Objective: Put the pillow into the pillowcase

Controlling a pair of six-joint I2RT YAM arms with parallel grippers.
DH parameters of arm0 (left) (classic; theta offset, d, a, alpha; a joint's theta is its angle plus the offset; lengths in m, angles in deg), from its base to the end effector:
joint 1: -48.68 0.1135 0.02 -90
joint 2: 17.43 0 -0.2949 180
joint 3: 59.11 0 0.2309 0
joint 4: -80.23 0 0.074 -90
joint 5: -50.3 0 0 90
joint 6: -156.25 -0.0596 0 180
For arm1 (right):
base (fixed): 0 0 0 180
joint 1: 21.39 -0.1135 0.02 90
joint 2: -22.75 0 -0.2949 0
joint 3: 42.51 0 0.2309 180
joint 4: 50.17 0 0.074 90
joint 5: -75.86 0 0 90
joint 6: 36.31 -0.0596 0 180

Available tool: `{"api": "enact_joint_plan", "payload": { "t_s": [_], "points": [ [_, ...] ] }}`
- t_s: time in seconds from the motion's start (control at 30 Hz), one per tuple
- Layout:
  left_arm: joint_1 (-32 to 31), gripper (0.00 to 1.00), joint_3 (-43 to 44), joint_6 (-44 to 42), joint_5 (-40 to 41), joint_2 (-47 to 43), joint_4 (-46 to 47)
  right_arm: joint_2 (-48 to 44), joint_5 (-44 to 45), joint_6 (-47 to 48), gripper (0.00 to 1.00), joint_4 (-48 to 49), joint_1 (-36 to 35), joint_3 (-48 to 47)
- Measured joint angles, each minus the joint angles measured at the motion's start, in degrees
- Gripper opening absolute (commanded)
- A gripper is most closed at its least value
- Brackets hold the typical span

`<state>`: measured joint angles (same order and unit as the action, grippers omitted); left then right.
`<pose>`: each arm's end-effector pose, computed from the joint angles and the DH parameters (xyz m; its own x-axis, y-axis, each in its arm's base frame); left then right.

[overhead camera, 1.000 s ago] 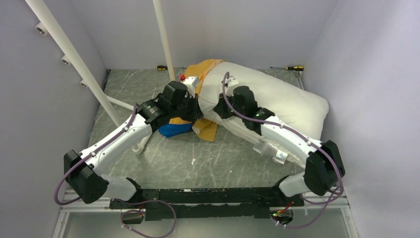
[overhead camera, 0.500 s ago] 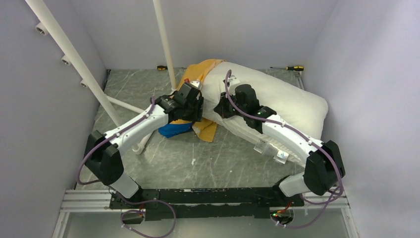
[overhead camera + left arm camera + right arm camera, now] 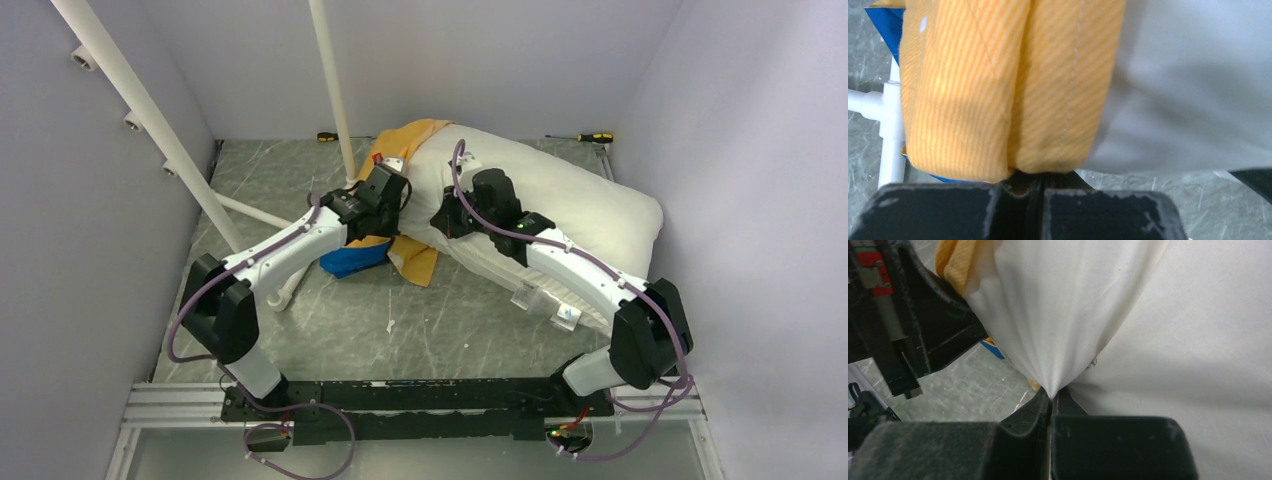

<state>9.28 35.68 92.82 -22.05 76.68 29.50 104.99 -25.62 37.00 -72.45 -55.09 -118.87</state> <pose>0.2866 -0.2120 0.3101 -0.7331 0.0506 -0.6783 0.1414 0.9868 -0.0793 0.2651 0.1911 0.3196 -0.5742 -0.0446 -0.8175 -0.5479 0.7629 0.3432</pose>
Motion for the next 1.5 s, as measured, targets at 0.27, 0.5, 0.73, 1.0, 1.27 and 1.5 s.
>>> {"api": "enact_joint_plan", "payload": {
  "t_s": [0.27,0.5,0.73,1.0,1.27,1.5],
  "points": [
    [0.2,0.00,-5.7,-1.4,-7.3,-9.2,4.9,0.3,-2.3,-0.8,0.00,-0.2,1.0,-1.3],
    [-0.9,0.00,-5.6,-2.4,-13.3,-12.9,5.0,0.6,-8.2,-2.2,0.00,-0.2,1.3,-3.7],
    [-4.3,0.00,4.1,-5.4,-18.6,-8.1,-0.6,1.5,-15.7,-4.6,0.00,1.8,2.3,-4.0],
    [-5.4,0.00,9.1,-6.2,-25.0,-5.9,-4.4,2.3,-22.7,-10.3,0.00,12.1,2.9,0.7],
    [-6.1,0.00,13.1,-6.4,-32.5,-3.9,-5.9,7.5,-34.6,-16.1,0.00,21.5,3.9,2.3],
    [-6.1,0.26,13.4,-6.5,-32.9,-2.8,-6.5,9.1,-40.0,-16.7,0.00,22.7,4.5,3.1]
  ]
}}
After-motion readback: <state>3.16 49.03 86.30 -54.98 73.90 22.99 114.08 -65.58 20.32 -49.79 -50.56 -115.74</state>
